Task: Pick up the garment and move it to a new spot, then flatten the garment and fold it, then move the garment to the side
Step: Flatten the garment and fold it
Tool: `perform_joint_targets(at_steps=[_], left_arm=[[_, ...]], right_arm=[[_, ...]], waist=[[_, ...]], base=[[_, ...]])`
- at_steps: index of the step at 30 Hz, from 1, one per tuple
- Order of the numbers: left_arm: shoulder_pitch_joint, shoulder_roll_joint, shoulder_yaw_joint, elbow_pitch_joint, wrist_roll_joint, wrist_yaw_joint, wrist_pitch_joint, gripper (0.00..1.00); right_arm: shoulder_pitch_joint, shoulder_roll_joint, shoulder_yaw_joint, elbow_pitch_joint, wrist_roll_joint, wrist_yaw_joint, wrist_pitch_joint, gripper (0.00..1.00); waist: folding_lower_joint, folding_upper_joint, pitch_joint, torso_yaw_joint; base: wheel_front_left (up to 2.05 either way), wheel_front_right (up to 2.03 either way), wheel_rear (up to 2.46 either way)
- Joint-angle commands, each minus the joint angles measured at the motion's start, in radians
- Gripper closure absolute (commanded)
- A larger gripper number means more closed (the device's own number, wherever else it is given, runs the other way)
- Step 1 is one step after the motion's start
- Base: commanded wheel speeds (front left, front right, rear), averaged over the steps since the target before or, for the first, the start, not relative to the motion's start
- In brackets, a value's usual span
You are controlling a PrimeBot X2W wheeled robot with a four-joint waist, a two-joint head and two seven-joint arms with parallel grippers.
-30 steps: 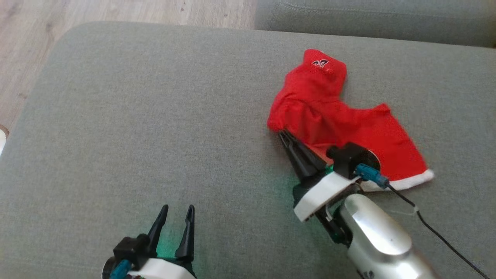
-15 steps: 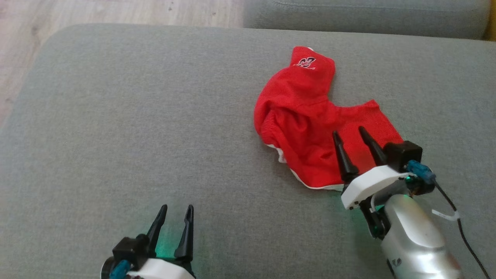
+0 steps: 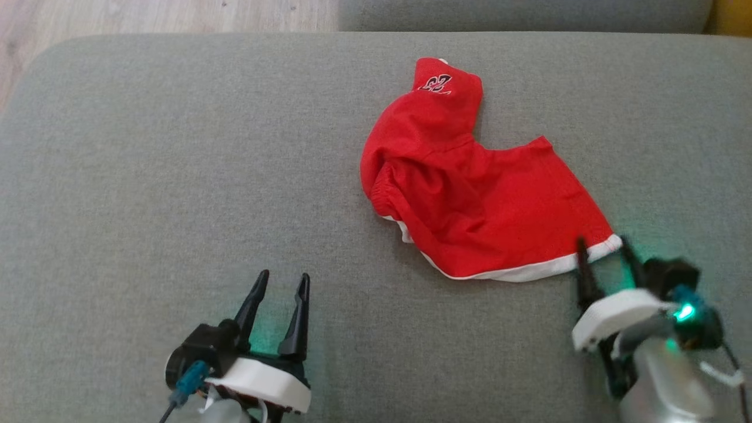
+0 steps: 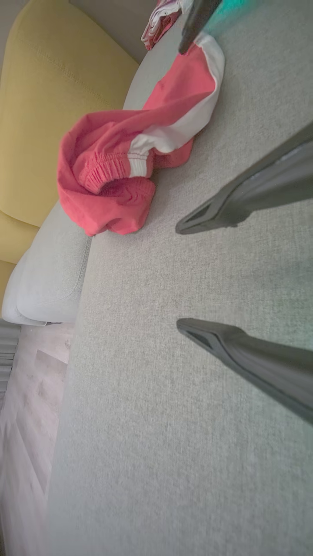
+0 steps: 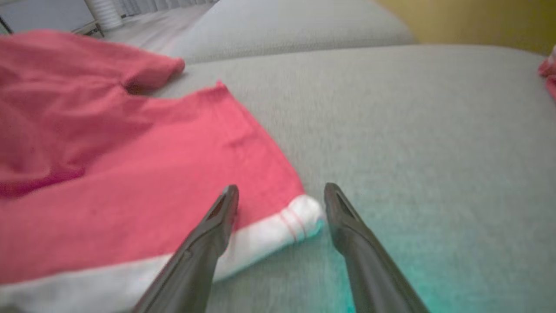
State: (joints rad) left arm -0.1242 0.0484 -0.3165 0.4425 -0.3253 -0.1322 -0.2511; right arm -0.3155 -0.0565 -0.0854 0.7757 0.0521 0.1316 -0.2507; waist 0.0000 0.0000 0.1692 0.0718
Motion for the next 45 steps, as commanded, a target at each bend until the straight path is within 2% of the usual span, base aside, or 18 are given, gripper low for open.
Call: perform_joint_targets(at_steps=[1,2,3,4,10,16,17,18,21,24,27,35,44,45], left_arm=[[-0.025,0.002,0.026,-0.035,-0.006,0.002,-0.011,0.00],[-0.024,0.002,0.025,-0.036,-0.007,0.002,-0.011,0.00],[-0.024,0.002,0.026,-0.038,-0.007,0.002,-0.011,0.00],[-0.023,0.002,0.026,-0.038,-0.006,0.002,-0.011,0.00],[-0.034,0.002,0.020,-0.051,-0.003,0.002,-0.011,0.00],[-0.064,0.002,-0.072,-0.088,-0.019,0.002,-0.011,0.00],[-0.072,0.002,-0.101,-0.090,-0.024,0.002,-0.011,0.00],[-0.083,0.002,-0.134,-0.086,-0.030,0.002,-0.011,0.00],[-0.131,0.016,-0.251,-0.058,-0.064,0.002,-0.011,0.00],[-0.193,0.045,-0.352,-0.030,-0.119,0.002,-0.011,0.00],[-0.248,0.070,-0.414,-0.007,-0.176,0.002,-0.011,0.00],[-0.336,0.123,-0.507,-0.005,-0.282,0.002,-0.011,0.00],[-0.374,0.137,-0.495,0.011,-0.337,0.002,-0.011,0.00],[-0.376,0.138,-0.496,0.006,-0.342,0.002,-0.011,0.40]], right_arm=[[-0.018,0.006,0.037,-0.009,0.005,-0.001,-0.010,0.00],[-0.018,0.006,0.039,0.011,0.012,-0.001,-0.008,0.00],[-0.020,0.006,0.037,0.028,0.015,-0.001,-0.007,0.64],[-0.025,0.006,0.028,0.042,0.007,-0.001,-0.007,1.00],[-0.046,-0.012,-0.140,0.068,-0.043,-0.001,-0.010,1.00],[-0.027,-0.008,-0.292,0.031,-0.117,-0.001,-0.011,0.99],[-0.026,-0.005,-0.310,0.016,-0.128,-0.001,-0.011,0.59],[-0.026,-0.002,-0.322,-0.001,-0.136,-0.001,-0.011,0.00],[-0.030,0.004,-0.318,-0.062,-0.147,-0.001,-0.011,0.00],[-0.037,0.006,-0.251,-0.102,-0.093,-0.001,-0.011,0.00],[-0.037,0.006,-0.182,-0.151,-0.038,-0.001,-0.011,0.00],[-0.011,0.006,-0.084,-0.231,0.023,-0.001,-0.011,0.00],[0.008,0.006,-0.043,-0.241,0.050,-0.001,-0.011,0.00],[0.009,0.006,-0.038,-0.242,0.054,-0.001,-0.011,0.00]], waist=[[0.0000,0.0000,0.001,-0.002],[0.0000,0.0000,0.002,-0.003],[0.0000,0.0000,0.004,-0.004],[0.0000,0.0000,0.005,-0.005],[0.0000,0.0000,0.012,-0.008],[0.0000,0.0000,0.016,-0.029],[0.0000,0.0000,0.018,-0.035],[0.0000,0.0000,0.021,-0.043],[0.0000,0.0000,0.036,-0.070],[0.0000,0.0000,0.056,-0.101],[0.0000,0.0000,0.076,-0.132],[0.0000,0.0000,0.108,-0.191],[0.0000,0.0000,0.108,-0.220],[0.0000,0.0000,0.106,-0.222]], base=[[0.00,0.00,0.00],[0.00,0.00,0.00],[0.00,0.00,0.00],[0.00,0.00,0.00],[0.00,0.00,0.00],[0.00,0.00,0.00],[0.00,0.00,0.00],[0.00,0.00,0.00],[0.00,0.00,0.00],[0.00,0.00,0.00],[0.00,0.00,0.00],[0.00,0.00,0.00],[0.00,0.00,0.00],[0.00,0.00,0.00]])
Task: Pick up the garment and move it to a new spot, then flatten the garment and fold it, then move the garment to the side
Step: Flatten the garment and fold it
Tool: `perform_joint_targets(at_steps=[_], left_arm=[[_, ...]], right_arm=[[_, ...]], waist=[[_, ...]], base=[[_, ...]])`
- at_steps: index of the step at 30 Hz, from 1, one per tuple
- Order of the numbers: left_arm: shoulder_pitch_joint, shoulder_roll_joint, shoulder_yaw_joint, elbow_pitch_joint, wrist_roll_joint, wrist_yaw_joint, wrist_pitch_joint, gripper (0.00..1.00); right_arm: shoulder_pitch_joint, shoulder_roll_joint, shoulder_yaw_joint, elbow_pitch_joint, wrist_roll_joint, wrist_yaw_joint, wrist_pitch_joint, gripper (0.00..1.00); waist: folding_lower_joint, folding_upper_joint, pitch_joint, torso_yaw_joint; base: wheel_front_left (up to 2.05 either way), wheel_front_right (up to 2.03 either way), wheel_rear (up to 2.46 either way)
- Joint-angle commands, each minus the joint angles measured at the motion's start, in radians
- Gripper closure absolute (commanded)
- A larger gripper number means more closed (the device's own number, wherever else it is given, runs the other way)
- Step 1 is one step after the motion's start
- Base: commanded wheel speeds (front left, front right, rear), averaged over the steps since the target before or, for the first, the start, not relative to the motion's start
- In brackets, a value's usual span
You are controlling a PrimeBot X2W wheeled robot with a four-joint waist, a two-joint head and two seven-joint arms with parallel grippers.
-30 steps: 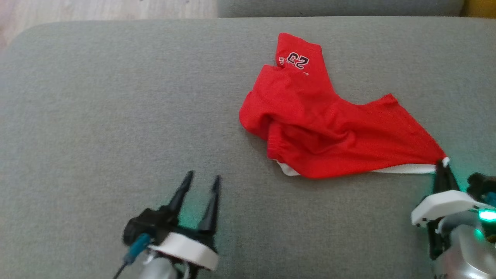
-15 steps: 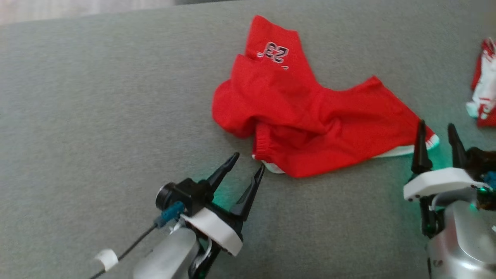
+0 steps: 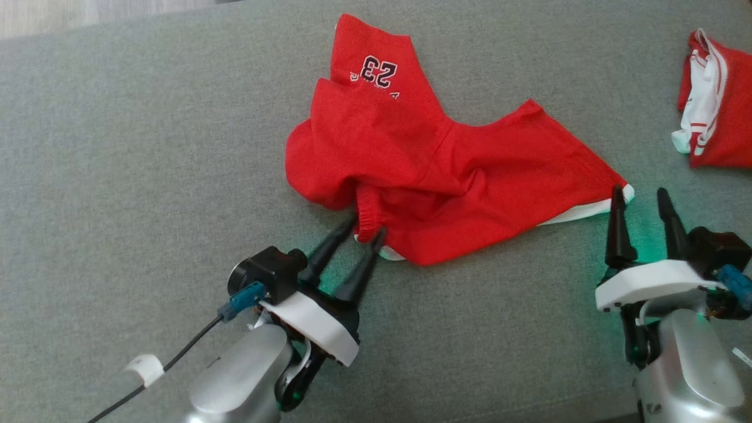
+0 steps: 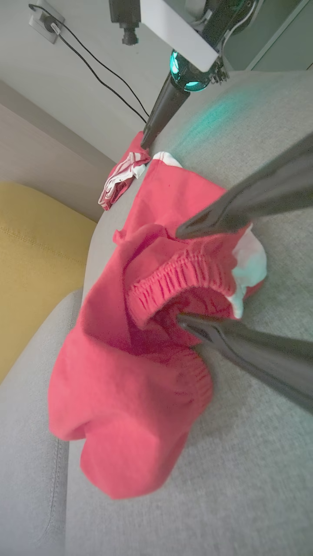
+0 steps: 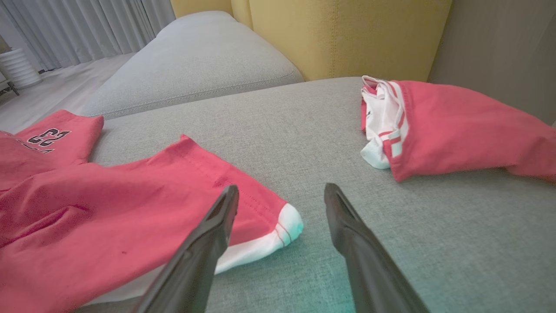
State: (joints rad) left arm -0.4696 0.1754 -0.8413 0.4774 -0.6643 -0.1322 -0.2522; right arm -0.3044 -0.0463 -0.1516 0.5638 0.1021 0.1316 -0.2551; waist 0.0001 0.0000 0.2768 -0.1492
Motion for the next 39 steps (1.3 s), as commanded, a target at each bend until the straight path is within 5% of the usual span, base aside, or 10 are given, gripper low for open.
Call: perform_joint_targets(at_steps=[1,2,21,29,39], left_arm=[[-0.030,0.012,0.030,-0.033,-0.006,0.002,-0.010,0.71],[-0.028,0.013,0.029,-0.038,-0.008,0.002,-0.010,1.00],[0.189,0.050,0.205,-0.171,0.096,0.002,-0.010,1.00],[0.193,0.052,0.280,-0.131,0.144,0.002,-0.010,1.00],[0.052,0.010,0.389,0.110,0.213,0.020,-0.010,1.00]], right_arm=[[-0.001,-0.004,0.034,-0.031,0.008,-0.001,-0.007,0.00],[0.000,-0.004,0.035,-0.031,0.011,-0.001,-0.007,0.00],[0.082,-0.004,0.120,-0.071,0.093,-0.001,-0.007,0.00],[0.067,-0.004,0.142,-0.072,0.095,-0.001,-0.007,0.00],[0.046,-0.004,0.135,-0.094,0.096,-0.001,-0.007,0.00]], waist=[[-0.0001,0.0000,-0.005,-0.001],[-0.0001,0.0000,-0.009,-0.001],[-0.0001,0.0000,-0.118,0.192],[-0.0001,0.0000,-0.074,0.167],[-0.0001,0.0000,-0.028,0.079]], base=[[0.00,0.00,0.00],[0.00,0.00,0.00],[0.00,0.00,0.00],[0.00,0.00,0.00],[0.00,0.00,0.00]])
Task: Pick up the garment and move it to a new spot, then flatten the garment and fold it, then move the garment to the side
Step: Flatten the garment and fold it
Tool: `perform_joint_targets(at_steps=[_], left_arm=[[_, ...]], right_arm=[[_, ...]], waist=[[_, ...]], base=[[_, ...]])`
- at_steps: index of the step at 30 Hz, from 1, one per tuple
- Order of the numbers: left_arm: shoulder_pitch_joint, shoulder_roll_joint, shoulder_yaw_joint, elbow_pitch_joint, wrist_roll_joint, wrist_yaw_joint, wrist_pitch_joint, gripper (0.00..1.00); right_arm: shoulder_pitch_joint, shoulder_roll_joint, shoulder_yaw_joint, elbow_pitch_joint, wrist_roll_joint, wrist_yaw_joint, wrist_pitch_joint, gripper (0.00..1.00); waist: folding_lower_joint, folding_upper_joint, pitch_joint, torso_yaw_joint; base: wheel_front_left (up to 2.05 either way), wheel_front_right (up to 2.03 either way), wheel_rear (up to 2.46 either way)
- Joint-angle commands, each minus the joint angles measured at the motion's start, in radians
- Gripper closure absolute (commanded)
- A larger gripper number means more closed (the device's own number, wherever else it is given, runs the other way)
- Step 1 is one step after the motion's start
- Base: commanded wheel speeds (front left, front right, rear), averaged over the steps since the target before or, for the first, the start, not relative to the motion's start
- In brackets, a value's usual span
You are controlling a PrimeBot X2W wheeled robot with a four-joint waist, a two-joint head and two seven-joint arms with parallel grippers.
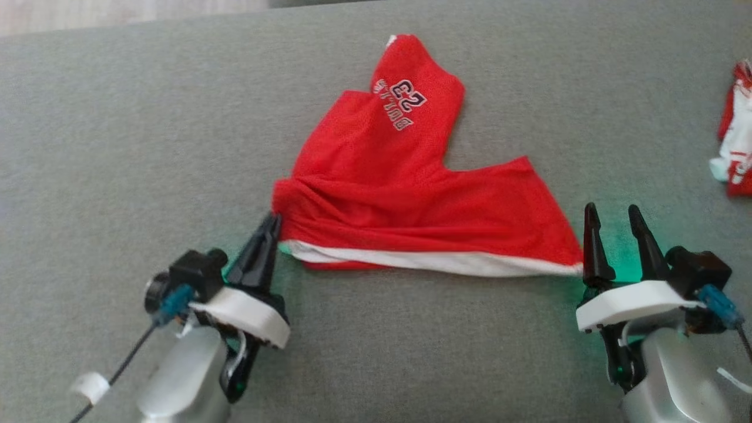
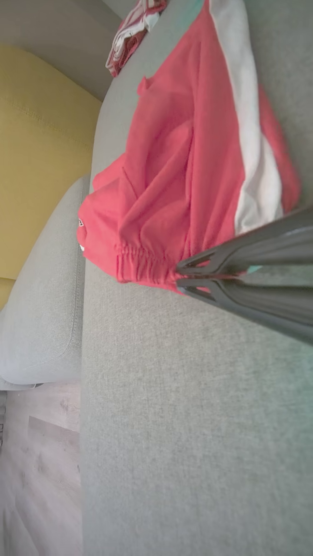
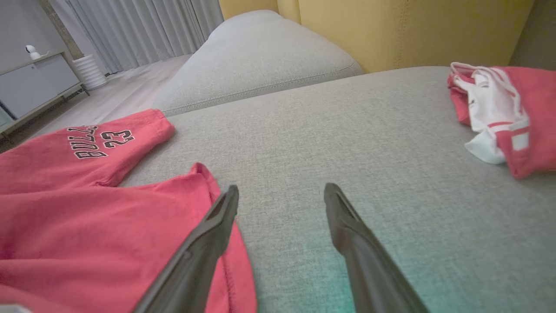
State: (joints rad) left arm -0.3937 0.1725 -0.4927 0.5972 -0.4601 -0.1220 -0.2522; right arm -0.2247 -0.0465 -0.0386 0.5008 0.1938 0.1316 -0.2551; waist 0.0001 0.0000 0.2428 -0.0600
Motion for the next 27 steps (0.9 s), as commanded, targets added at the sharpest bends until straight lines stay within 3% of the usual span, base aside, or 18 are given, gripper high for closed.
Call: perform_joint_targets(at_steps=[1,7,8,9,10,18,27], left_arm=[[-0.033,0.009,0.052,0.013,0.018,0.013,-0.010,1.00],[-0.061,-0.005,0.080,0.115,0.053,0.014,-0.010,0.99],[-0.063,-0.008,0.088,0.129,0.058,0.017,-0.010,0.68],[-0.064,-0.011,0.097,0.136,0.063,0.020,-0.010,0.48],[-0.062,-0.016,0.109,0.138,0.067,0.026,-0.010,0.00],[0.079,-0.034,0.266,-0.012,0.136,0.098,-0.010,0.00],[0.333,-0.067,0.373,-0.193,0.261,0.094,-0.010,0.00]], right_arm=[[-0.033,-0.004,0.021,-0.032,0.005,-0.001,-0.007,0.00],[-0.028,-0.004,0.018,-0.037,0.008,-0.001,-0.007,0.00],[-0.028,-0.004,0.018,-0.039,0.008,-0.001,-0.007,0.00],[-0.028,-0.004,0.017,-0.043,0.008,-0.001,-0.007,0.00],[-0.026,-0.004,0.018,-0.048,0.006,-0.001,-0.007,0.00],[0.016,-0.004,0.039,-0.146,-0.039,-0.001,-0.007,0.00],[0.126,-0.004,0.051,-0.141,-0.047,-0.001,-0.007,0.00]], waist=[[-0.0001,0.0000,0.006,-0.014],[-0.0001,0.0000,-0.001,-0.025],[-0.0001,0.0000,-0.004,-0.024],[-0.0001,0.0000,-0.009,-0.023],[-0.0001,0.0000,-0.014,-0.021],[-0.0001,0.0000,-0.082,0.005],[-0.0001,0.0000,-0.187,0.035]], base=[[0.00,0.00,0.00],[0.00,0.00,0.00],[0.00,0.00,0.00],[0.00,0.00,0.00],[0.00,0.00,0.00],[0.00,0.00,0.00],[0.00,0.00,0.00]])
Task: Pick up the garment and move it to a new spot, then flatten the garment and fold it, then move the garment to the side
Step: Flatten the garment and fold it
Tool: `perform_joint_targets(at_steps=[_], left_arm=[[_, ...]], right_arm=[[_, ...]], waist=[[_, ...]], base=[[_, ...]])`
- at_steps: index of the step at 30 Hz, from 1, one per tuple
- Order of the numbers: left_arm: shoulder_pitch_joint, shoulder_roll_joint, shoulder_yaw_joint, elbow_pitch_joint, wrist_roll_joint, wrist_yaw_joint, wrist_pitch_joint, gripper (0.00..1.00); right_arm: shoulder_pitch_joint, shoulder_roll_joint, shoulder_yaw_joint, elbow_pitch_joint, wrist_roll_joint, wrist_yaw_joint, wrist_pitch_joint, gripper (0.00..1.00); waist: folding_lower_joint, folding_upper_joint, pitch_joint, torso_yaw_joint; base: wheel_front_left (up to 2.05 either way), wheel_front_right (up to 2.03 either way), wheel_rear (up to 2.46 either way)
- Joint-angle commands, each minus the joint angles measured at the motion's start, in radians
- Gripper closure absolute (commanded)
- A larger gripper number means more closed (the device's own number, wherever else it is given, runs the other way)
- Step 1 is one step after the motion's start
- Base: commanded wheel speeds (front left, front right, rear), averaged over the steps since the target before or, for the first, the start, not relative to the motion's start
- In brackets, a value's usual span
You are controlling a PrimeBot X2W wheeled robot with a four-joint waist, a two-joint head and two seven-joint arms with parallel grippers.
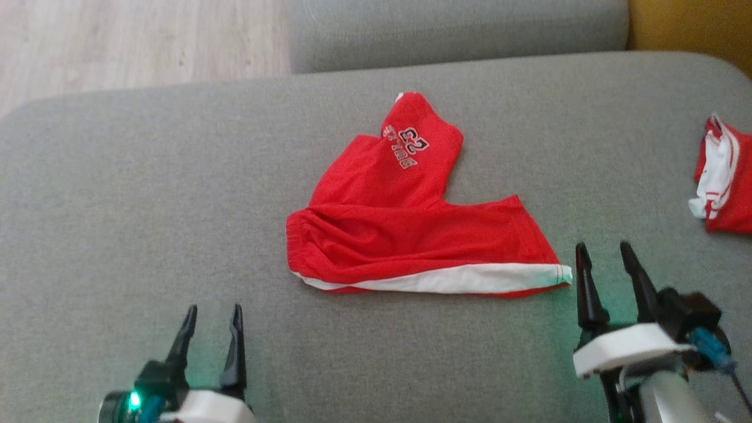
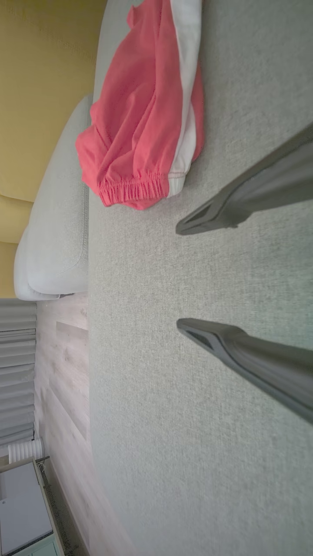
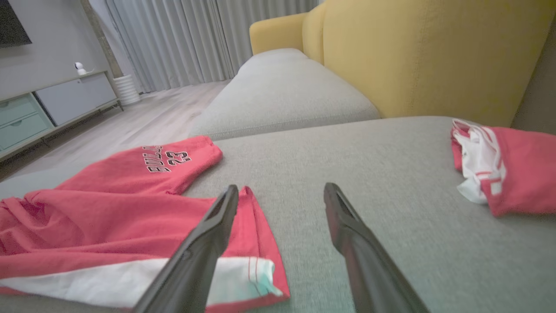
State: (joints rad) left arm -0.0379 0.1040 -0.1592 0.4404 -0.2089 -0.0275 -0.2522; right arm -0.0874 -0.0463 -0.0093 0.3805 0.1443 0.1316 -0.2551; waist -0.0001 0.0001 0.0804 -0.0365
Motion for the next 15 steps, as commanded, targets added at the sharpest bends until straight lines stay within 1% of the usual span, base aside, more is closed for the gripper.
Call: perform_joint_targets(at_steps=[1,7,10,15], left_arm=[[-0.003,-0.004,0.046,-0.046,0.020,-0.005,-0.010,0.00],[0.057,-0.031,0.068,-0.078,0.061,-0.021,-0.010,0.00],[0.061,-0.039,0.067,-0.078,0.072,-0.033,-0.010,0.00],[0.041,-0.047,0.062,-0.077,0.087,-0.048,-0.010,0.00]], right_arm=[[-0.001,-0.004,0.022,-0.011,0.005,-0.001,-0.007,0.00],[0.030,-0.004,0.026,0.024,0.008,-0.001,-0.007,0.00],[0.030,-0.004,0.030,0.043,0.015,-0.001,-0.007,0.00],[0.003,-0.004,0.055,0.103,0.065,-0.001,-0.007,0.00]], waist=[[0.0001,-0.0001,-0.034,0.013],[0.0001,-0.0001,-0.059,0.017],[0.0001,-0.0001,-0.059,0.017],[0.0001,-0.0001,-0.035,0.029]], base=[[0.00,0.00,0.00],[0.00,0.00,0.00],[0.00,0.00,0.00],[0.00,0.00,0.00]])
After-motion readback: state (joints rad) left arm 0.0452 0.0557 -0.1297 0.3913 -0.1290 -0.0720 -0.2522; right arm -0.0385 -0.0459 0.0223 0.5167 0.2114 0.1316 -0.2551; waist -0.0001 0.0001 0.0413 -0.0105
